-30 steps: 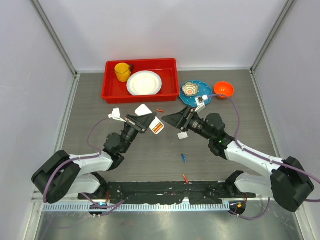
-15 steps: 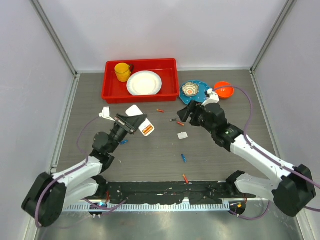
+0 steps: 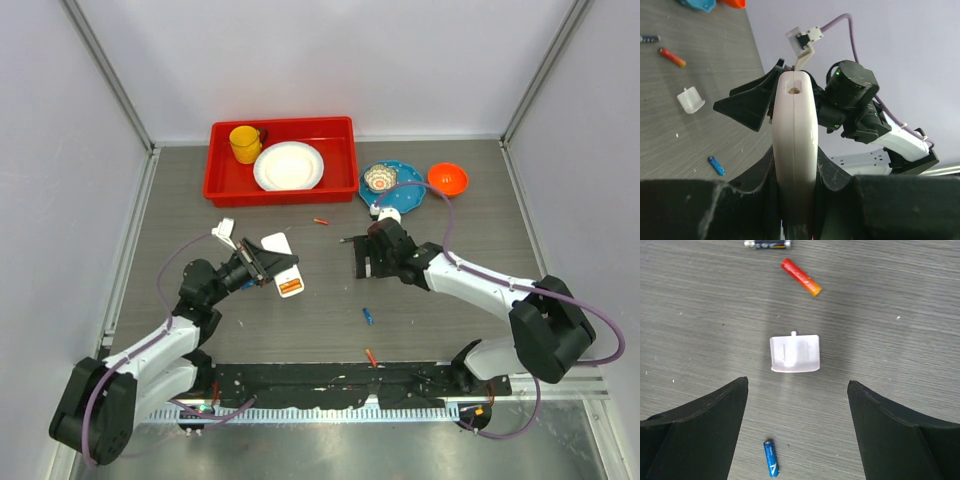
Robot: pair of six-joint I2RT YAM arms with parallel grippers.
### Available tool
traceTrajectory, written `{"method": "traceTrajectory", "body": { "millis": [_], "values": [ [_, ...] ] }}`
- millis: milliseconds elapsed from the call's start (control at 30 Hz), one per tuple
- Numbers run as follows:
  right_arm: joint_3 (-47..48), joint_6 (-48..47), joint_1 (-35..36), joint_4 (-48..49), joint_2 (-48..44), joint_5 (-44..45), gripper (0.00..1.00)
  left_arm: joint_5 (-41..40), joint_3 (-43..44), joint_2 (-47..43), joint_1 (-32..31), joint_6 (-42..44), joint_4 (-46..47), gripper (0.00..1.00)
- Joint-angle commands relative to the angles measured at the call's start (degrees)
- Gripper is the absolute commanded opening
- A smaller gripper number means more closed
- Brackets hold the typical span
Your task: Load the batteries into the remote control
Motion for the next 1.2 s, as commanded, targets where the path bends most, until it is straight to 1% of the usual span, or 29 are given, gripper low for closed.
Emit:
{"method": "traceTrajectory", "body": {
  "millis": [0,100,200,300,333,400,433,500,567,600,633,700,733,833,1000,1033,1167],
  "values": [
    [-0.49,-1.90,2.65,4.55,0.16,2.84,0.86,3.69,-1.15,3.01,0.22,-2.85,9.56,0.00],
    [-0.06,-3.04,4.32,5.17,2.53,6.26,0.86,3.87,-2.03,4.59,0.31,-3.82,12.64,0.00],
    [-0.58,-3.66,5.46,6.66,2.80,8.55,0.82,3.61,-2.65,4.42,0.22,-3.82,13.35,0.00],
    [-2.16,-3.40,5.64,9.03,2.01,9.34,0.71,2.46,-3.35,2.94,0.22,-3.12,11.95,0.00],
    [-2.60,-3.31,5.55,9.73,1.40,9.87,0.62,2.29,-3.53,2.58,0.31,-2.86,10.99,0.00],
    [-3.39,-2.61,5.55,10.79,1.22,12.24,0.50,1.94,-3.62,1.18,0.31,-2.07,9.93,0.00],
    [-3.48,-2.43,5.55,10.88,1.05,12.77,0.39,1.85,-3.62,0.73,0.22,-1.80,8.71,0.00],
    [-3.74,-1.99,5.64,11.67,1.13,11.90,0.36,1.67,-3.61,-0.06,0.31,-1.02,7.56,0.00],
    [-3.75,-1.55,5.46,12.64,1.74,10.67,0.38,1.58,-3.62,-1.20,0.22,-0.57,6.32,0.00],
    [-3.92,-0.86,5.55,13.16,1.75,8.66,0.40,1.32,-3.70,-1.55,0.31,-0.48,6.15,0.00],
    [-4.18,-0.59,5.55,13.95,1.84,7.77,0.46,1.23,-3.79,-1.99,0.22,-0.48,6.15,0.00],
    [-4.27,0.12,5.55,14.57,2.71,6.37,0.52,1.06,-3.97,-2.26,0.31,-0.48,5.88,0.00],
    [-4.01,0.38,5.55,14.66,3.32,6.45,0.58,1.05,-4.05,-2.35,0.31,-0.57,5.88,0.00],
    [-3.57,0.30,5.55,13.25,5.09,7.24,0.65,1.14,-4.58,-2.70,0.22,-0.66,5.71,0.00],
    [-5.06,0.82,5.55,15.80,4.04,5.66,0.65,0.79,-5.37,-3.58,0.31,-0.66,5.18,0.00],
    [-5.50,0.91,5.64,16.24,3.86,5.39,0.62,0.79,-5.46,-3.67,0.31,-0.66,5.00,0.00],
    [-5.85,1.26,5.64,17.30,4.21,5.48,0.57,0.62,-5.46,-3.40,0.22,-0.75,5.09,0.00]
  ]
}}
